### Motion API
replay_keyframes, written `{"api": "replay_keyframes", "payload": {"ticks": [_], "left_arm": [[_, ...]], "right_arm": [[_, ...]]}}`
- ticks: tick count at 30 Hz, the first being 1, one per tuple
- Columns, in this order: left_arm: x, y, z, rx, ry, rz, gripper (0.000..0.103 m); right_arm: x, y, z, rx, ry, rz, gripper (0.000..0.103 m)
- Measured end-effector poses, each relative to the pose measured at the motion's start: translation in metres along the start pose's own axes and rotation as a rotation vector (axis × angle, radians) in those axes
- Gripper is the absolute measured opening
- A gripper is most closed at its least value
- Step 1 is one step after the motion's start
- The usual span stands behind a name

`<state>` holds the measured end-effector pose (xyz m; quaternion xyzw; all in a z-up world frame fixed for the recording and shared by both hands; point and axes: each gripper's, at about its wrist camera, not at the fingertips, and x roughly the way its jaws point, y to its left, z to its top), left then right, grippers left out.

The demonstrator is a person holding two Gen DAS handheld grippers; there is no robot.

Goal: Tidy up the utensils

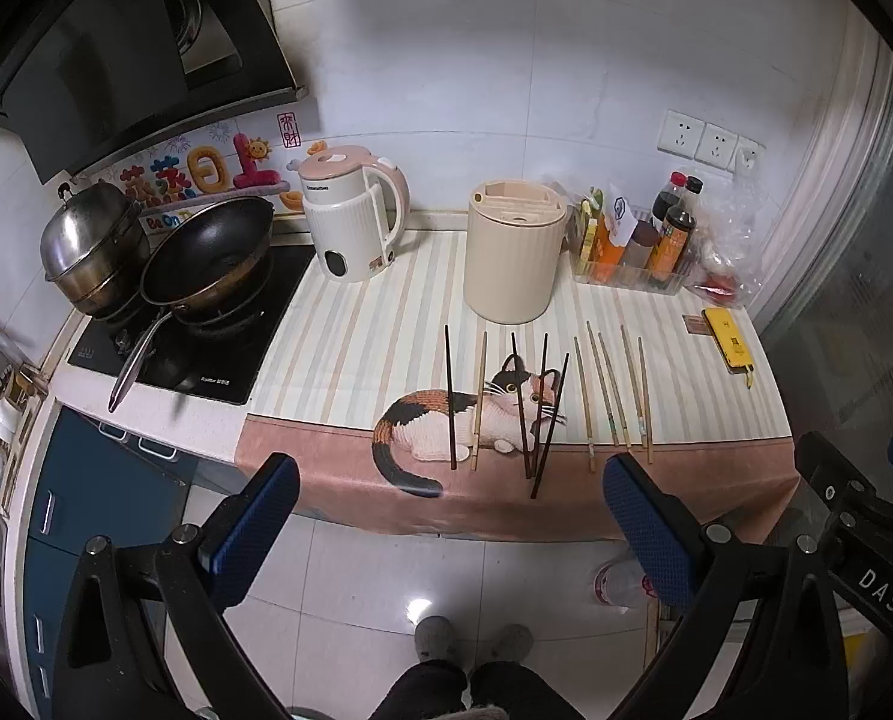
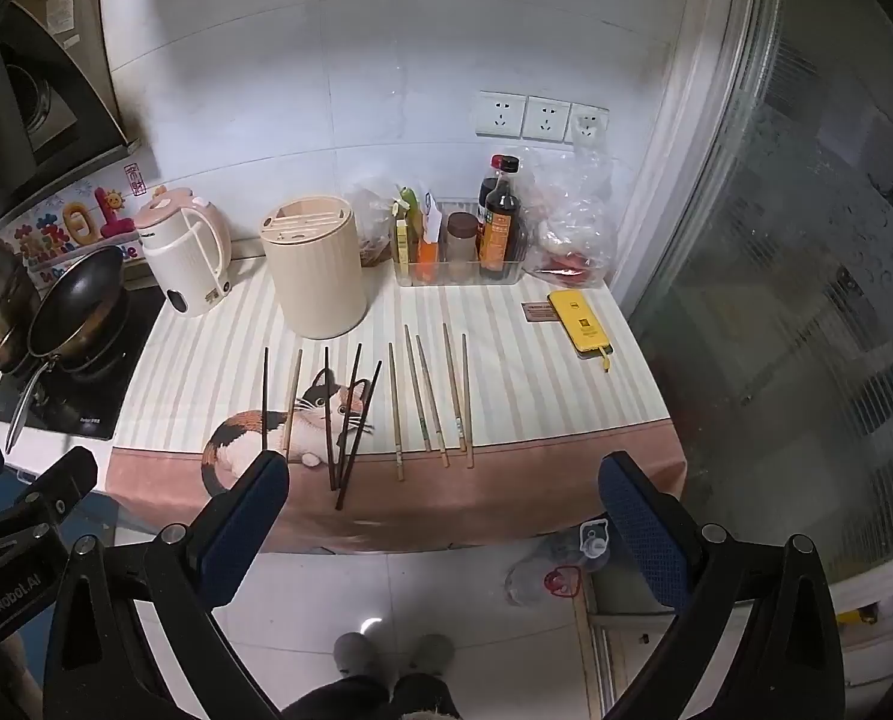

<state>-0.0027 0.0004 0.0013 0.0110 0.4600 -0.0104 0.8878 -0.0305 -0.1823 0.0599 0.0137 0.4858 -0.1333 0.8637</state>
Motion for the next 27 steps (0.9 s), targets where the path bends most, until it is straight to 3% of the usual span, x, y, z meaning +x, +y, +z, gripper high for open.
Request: {"api": "replay_keyframes", "payload": {"ticks": [27], "left_arm": [[-0.0024, 0.0043, -0.0025, -0.003, -0.003, 0.001, 0.103]], "right_arm": [[-0.0040, 0.0021, 0.0027, -0.009, -0.016, 0.006, 0.103]]}}
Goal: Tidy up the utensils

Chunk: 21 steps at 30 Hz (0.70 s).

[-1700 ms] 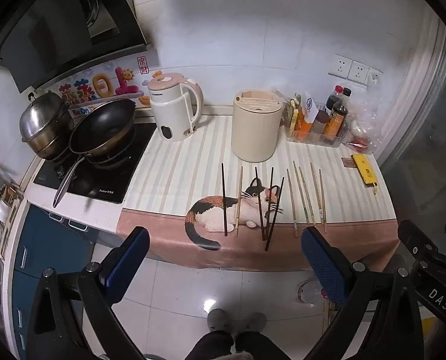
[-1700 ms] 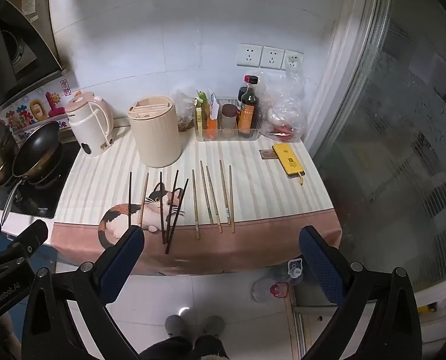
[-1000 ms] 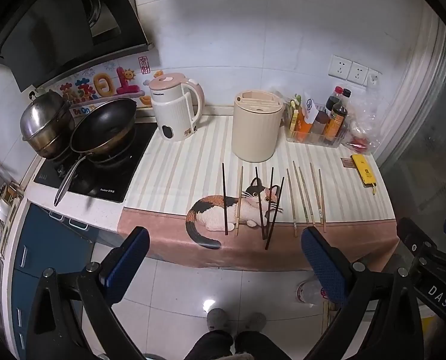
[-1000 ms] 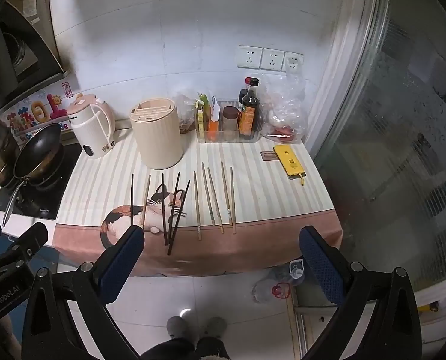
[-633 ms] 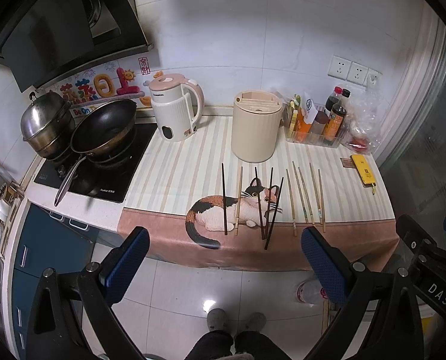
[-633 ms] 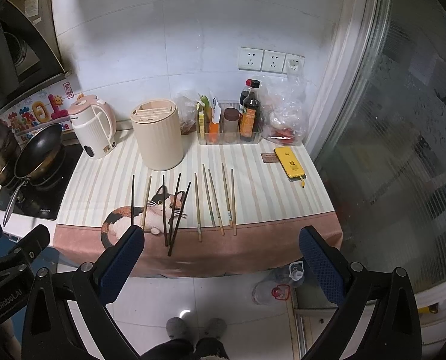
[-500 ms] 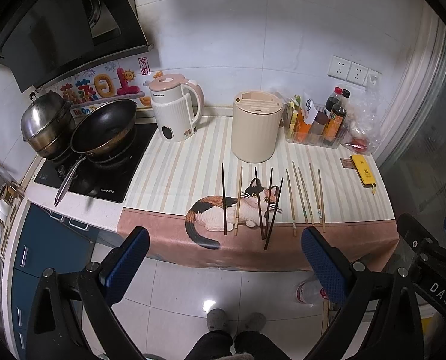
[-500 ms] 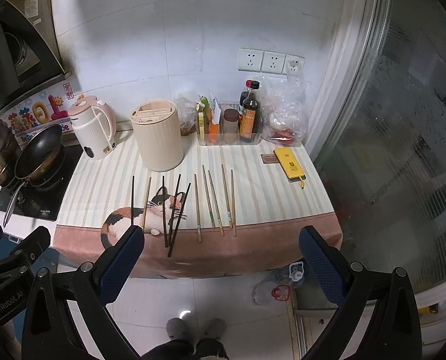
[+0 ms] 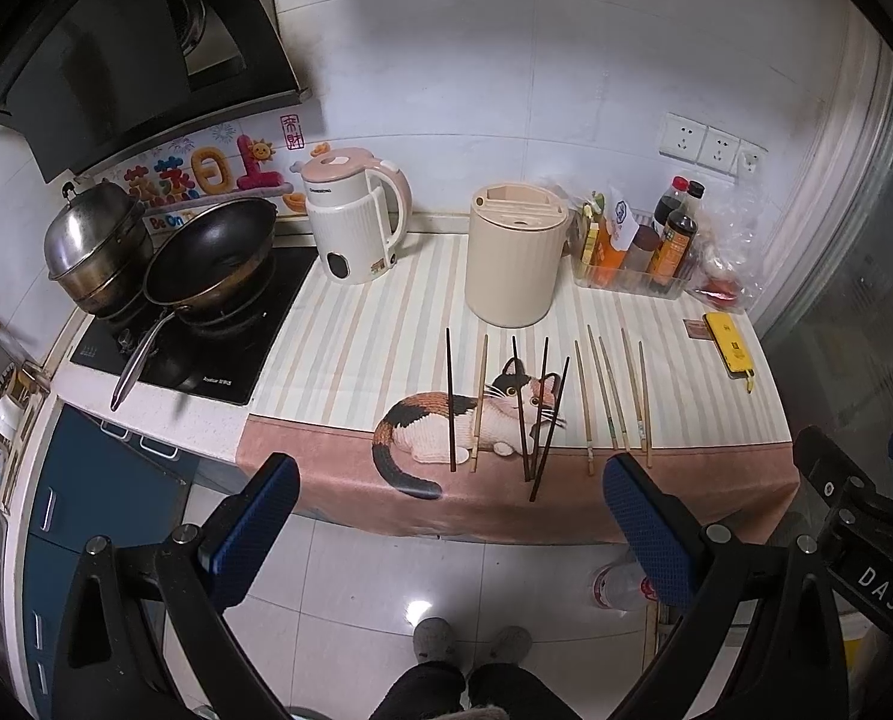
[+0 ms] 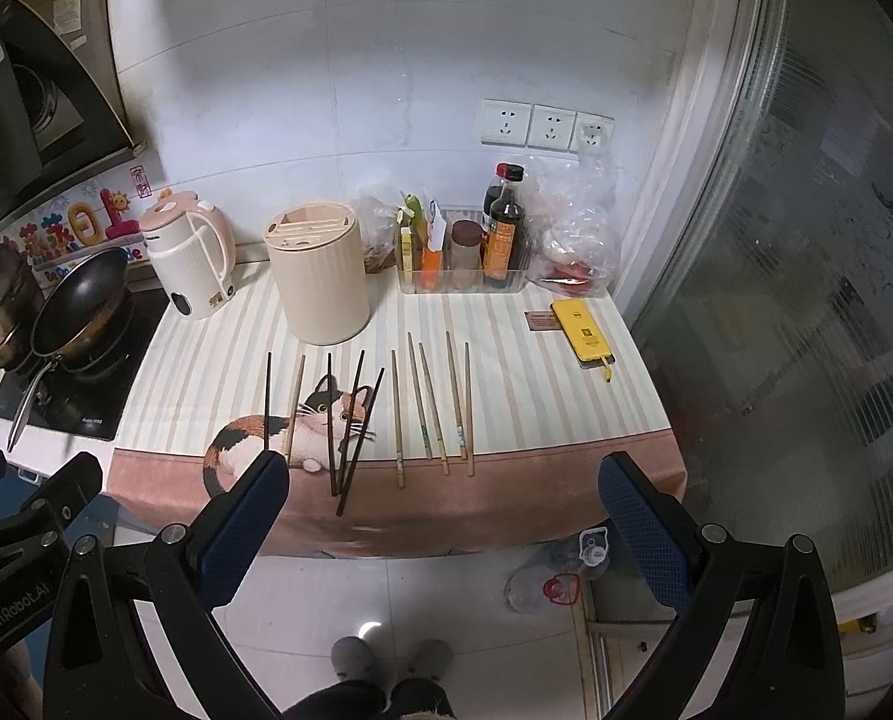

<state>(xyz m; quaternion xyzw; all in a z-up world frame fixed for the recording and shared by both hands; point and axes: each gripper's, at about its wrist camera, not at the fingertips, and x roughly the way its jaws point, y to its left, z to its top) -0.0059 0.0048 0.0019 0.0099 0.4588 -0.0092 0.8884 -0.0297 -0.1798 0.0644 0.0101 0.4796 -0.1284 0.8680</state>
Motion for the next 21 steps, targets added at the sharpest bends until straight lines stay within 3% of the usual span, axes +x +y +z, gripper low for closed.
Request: {"api": "replay_keyframes", "payload": {"ticks": [21], "left_arm": [[0.001, -0.006, 0.018, 0.004, -0.002, -0.009, 0.103]], "right_arm": [[0.000, 0.002, 0.003, 0.000, -0.002, -0.007, 0.103]]}}
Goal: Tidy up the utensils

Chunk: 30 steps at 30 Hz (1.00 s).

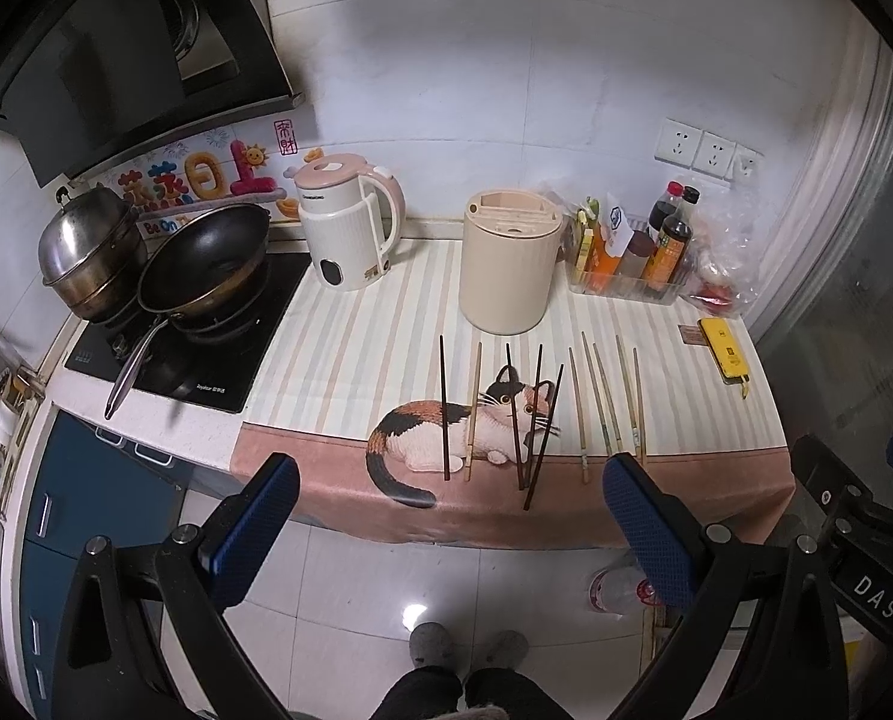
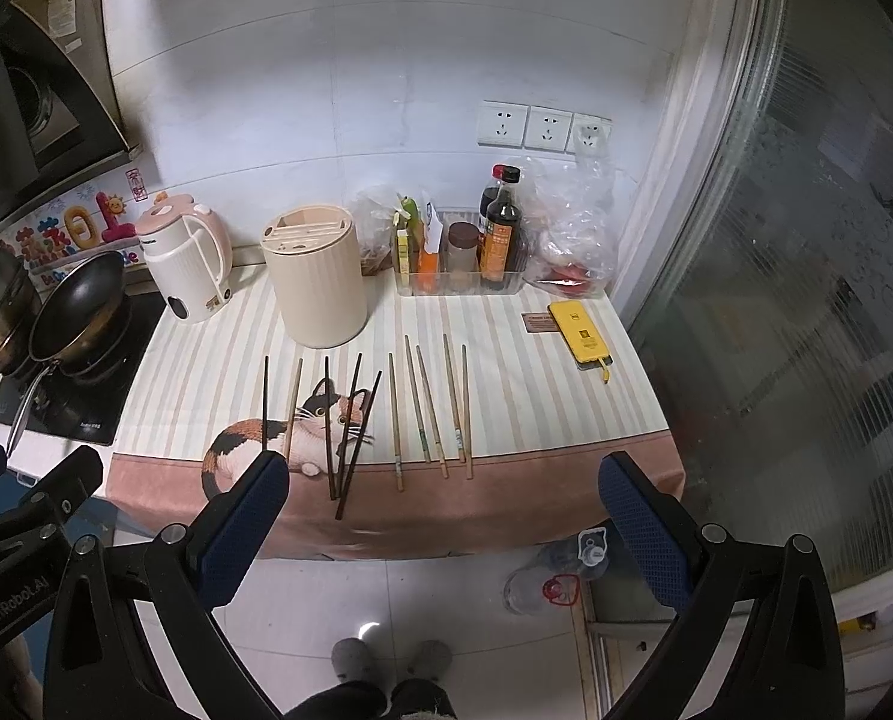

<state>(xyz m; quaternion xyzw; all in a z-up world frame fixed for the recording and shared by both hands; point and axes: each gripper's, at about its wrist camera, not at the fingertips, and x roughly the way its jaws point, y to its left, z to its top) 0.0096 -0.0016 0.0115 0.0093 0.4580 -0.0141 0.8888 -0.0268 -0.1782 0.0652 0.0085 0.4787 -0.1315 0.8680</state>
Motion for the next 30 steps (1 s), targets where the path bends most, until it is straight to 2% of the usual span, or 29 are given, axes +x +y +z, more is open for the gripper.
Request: {"api": "replay_keyframes", "payload": {"ticks": [25, 30], "left_arm": [[-0.0008, -0.0053, -0.0004, -0.006, -0.008, 0.006, 0.103], [0.0072, -0.0070, 0.0024, 0.006, -0.095, 0.061, 0.103]], "right_arm": [[0.0036, -0.0060, 0.0020, -0.003, -0.001, 0.013, 0.103], [0.0091, -0.0098, 0.0022, 0.009, -0.014, 0.030, 0.103]]}}
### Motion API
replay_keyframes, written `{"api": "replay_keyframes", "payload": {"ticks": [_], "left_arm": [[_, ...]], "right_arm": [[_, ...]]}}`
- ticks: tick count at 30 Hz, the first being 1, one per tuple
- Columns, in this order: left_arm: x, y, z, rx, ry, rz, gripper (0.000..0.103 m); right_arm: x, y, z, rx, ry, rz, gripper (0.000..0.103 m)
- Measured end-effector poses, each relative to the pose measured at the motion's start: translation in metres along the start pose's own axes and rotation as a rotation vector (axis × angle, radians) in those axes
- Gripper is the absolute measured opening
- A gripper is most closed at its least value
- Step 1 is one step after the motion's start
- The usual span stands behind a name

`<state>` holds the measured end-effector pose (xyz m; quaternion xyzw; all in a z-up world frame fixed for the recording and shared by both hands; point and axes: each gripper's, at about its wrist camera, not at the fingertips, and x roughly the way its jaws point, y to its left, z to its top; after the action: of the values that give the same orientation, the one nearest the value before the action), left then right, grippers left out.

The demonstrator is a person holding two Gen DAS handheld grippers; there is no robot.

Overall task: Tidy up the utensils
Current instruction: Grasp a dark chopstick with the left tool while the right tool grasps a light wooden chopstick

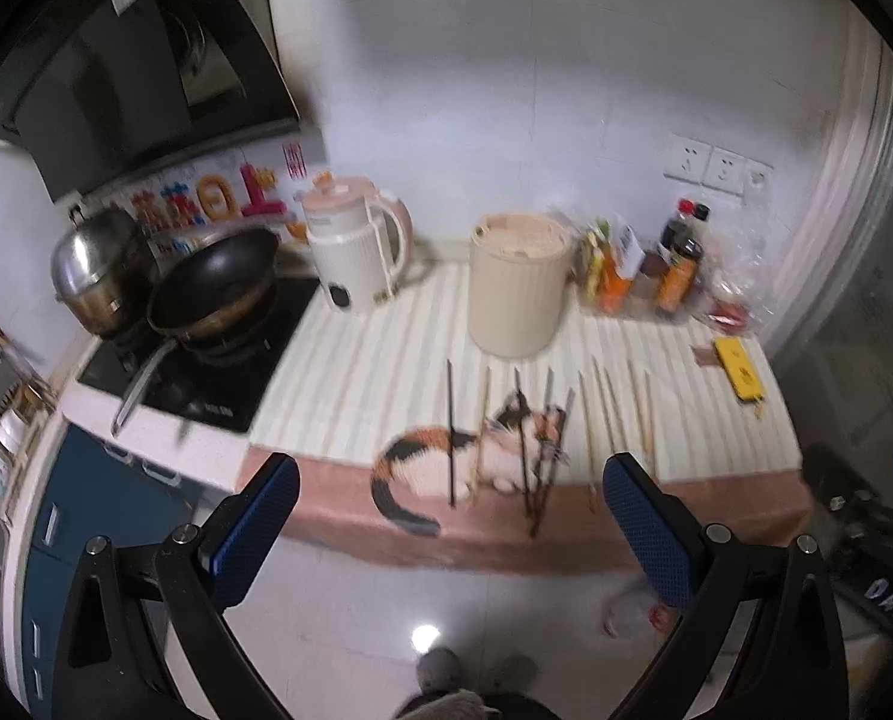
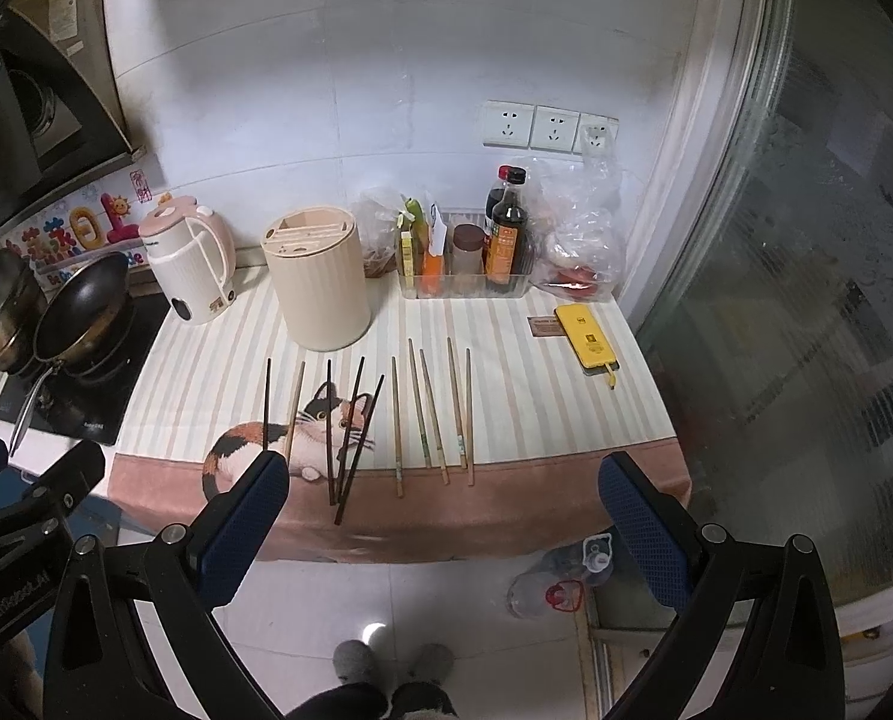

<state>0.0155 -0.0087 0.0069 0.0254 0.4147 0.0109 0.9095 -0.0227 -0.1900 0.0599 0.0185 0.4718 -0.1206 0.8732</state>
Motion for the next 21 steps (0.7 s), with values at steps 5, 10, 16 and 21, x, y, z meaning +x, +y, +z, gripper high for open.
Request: {"api": "replay_keyframes", "payload": {"ticks": [5, 10, 16, 21], "left_arm": [[0.038, 0.000, 0.002, -0.009, -0.040, 0.062, 0.103], [0.101, 0.000, 0.005, 0.016, 0.001, 0.111, 0.103], [0.202, 0.017, 0.006, -0.003, 0.162, 0.140, 0.103], [0.304, 0.037, -0.005, -0.078, 0.394, 0.028, 0.098]], "right_arm": [[0.036, -0.013, 0.007, 0.019, -0.023, 0.007, 0.103], [0.099, -0.017, 0.011, 0.020, 0.019, 0.005, 0.100], [0.198, -0.008, 0.007, 0.058, 0.207, 0.132, 0.048], [0.284, 0.013, -0.008, 0.078, 0.360, 0.143, 0.033]]}}
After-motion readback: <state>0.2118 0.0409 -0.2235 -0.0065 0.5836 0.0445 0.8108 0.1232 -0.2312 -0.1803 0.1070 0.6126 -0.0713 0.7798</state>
